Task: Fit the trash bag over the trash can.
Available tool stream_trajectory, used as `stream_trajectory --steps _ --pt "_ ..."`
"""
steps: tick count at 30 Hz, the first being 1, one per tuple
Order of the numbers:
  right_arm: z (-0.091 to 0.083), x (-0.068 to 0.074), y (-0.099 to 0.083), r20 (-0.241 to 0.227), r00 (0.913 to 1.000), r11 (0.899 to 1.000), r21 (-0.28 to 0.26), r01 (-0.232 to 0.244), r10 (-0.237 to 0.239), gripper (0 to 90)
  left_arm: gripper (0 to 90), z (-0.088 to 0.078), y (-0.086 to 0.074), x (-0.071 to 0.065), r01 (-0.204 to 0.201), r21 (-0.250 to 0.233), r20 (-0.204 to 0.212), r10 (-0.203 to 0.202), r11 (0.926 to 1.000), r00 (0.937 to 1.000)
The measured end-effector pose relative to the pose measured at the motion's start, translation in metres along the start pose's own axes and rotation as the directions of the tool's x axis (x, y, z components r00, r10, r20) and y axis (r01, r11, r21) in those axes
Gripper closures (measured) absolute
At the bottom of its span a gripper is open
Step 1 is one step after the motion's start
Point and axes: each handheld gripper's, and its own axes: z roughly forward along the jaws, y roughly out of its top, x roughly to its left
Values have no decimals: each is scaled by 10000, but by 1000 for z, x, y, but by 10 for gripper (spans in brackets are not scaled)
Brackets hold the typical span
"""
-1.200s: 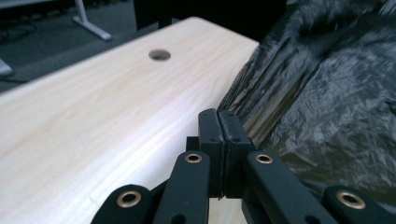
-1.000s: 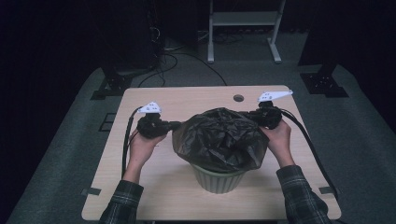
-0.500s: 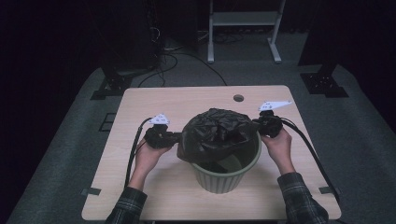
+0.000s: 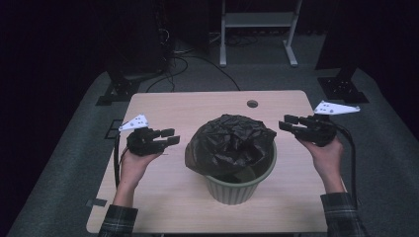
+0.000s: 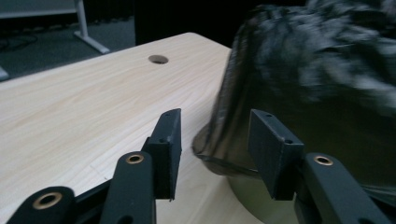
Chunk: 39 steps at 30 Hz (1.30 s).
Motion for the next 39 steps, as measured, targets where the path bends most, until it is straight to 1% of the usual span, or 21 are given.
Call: stream_trajectory --steps 3,8,10,12,15,16,18,20,22,23,24,25,27,28,30,31,33,34,35,38,39 --pt "-13 10 3 -442 9989 9996 -255 111 -122 533 511 -7 2 -10 -181 -104 266 184 9998 9995" --pt "-29 28 5 -1379 9898 9974 -663 270 -360 496 447 -16 7 -23 -311 -256 634 327 9992 9975" --pt "-28 35 6 -1635 9853 9973 -611 402 -497 481 407 -19 9 -28 -342 -429 778 374 9985 9963" --pt "-25 40 7 -1688 9834 9969 -523 589 -670 478 376 -21 10 -33 -402 -552 1024 457 9977 9937" --pt "-16 45 11 -1865 9792 9963 -452 731 -803 489 312 -21 10 -40 -527 -646 1534 621 9965 9862" --pt "-13 46 12 -1877 9785 9959 -437 790 -859 514 280 -21 9 -41 -567 -663 1649 670 9962 9840" --pt "-9 48 14 -1992 9750 9949 -393 927 -988 571 240 -19 7 -45 -701 -615 2008 811 9956 9763" --pt "-7 50 15 -2169 9693 9932 -380 1098 -1154 750 206 -17 5 -47 -824 -567 2187 929 9950 9714" --pt "-6 51 16 -2231 9669 9922 -418 1175 -1239 870 194 -16 2 -50 -891 -550 2435 999 9945 9647" --pt "-5 51 16 -2273 9654 9917 -412 1217 -1279 899 193 -15 0 -51 -916 -552 2512 1026 9943 9625" --pt "-6 51 16 -2283 9651 9917 -419 1219 -1283 900 193 -13 -2 -54 -960 -580 2643 1081 9937 9584" --pt "-6 51 16 -2306 9648 9920 -407 1199 -1261 900 193 -12 -4 -55 -977 -585 2695 1099 9935 9567" --pt "-7 51 16 -2280 9653 9918 -371 1220 -1273 900 196 -8 -7 -59 -1179 -455 2935 1261 9920 9476" --pt "-8 51 16 -2287 9651 9918 -364 1226 -1277 900 196 -7 -8 -61 -1250 -387 2921 1308 9914 9474" --pt "-9 51 16 -2284 9651 9917 -346 1238 -1285 900 218 -4 -10 -63 -1395 -356 2959 1438 9896 9443" --pt "-9 51 16 -2291 9649 9917 -344 1236 -1282 900 244 -3 -10 -64 -1415 -374 2926 1462 9892 9450" --pt "-9 51 16 -2289 9649 9917 -336 1244 -1288 900 306 -1 -11 -64 -1511 -278 2971 1525 9881 9426" --pt "-9 51 16 -2285 9649 9916 -335 1250 -1293 900 330 -1 -11 -65 -1571 -213 2885 1566 9873 9446" --pt "-9 51 16 -2283 9650 9916 -342 1247 -1292 900 360 0 -12 -65 -1601 -136 2885 1572 9870 9445" --pt "-9 51 16 -2291 9652 9920 -339 1218 -1263 900 551 2 -13 -65 -1705 8 2975 1626 9854 9408" --pt "-9 51 17 -2278 9654 9919 -361 1217 -1267 900 649 2 -14 -66 -1791 64 3134 1681 9838 9346"
